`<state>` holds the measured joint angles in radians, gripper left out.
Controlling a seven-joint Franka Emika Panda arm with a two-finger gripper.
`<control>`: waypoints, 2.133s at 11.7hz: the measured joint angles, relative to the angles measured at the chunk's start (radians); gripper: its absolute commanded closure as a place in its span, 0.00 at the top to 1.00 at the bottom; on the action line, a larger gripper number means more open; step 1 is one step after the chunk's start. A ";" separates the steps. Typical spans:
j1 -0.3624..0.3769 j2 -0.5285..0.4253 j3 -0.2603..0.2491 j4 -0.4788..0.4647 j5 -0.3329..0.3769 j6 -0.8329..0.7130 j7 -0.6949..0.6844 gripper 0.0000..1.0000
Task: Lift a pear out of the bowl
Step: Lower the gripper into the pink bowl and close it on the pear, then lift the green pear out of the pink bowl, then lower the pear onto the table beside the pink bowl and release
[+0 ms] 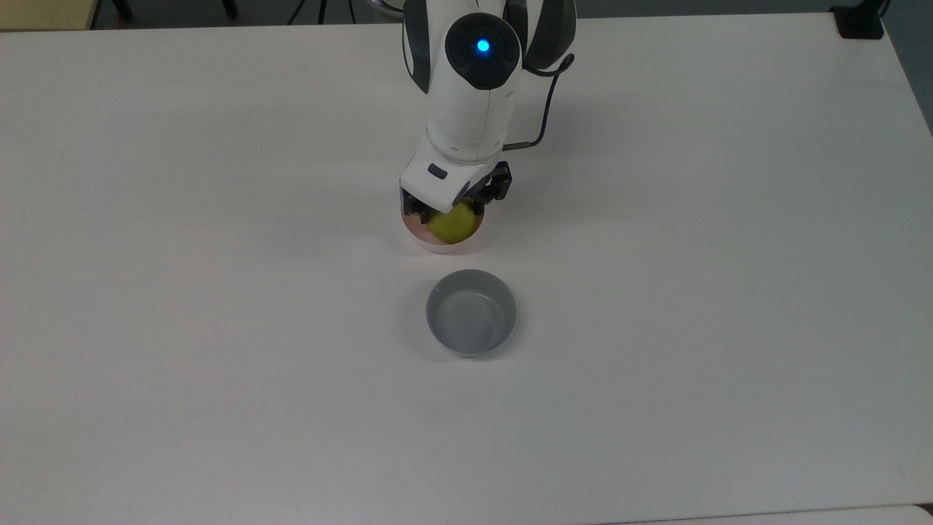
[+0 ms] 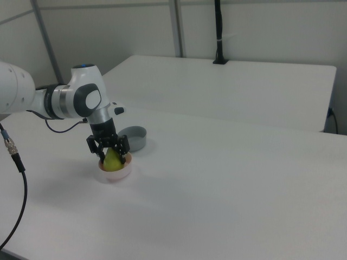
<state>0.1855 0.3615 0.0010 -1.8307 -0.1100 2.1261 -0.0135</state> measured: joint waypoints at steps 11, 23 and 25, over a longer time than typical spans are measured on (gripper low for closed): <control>0.000 -0.080 0.000 0.125 0.004 -0.172 0.004 0.45; -0.171 -0.062 -0.124 0.158 0.011 -0.165 -0.083 0.45; -0.187 -0.011 -0.124 0.131 0.011 -0.100 -0.083 0.46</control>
<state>-0.0015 0.3501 -0.1227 -1.6993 -0.0988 2.0257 -0.0961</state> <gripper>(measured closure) 0.251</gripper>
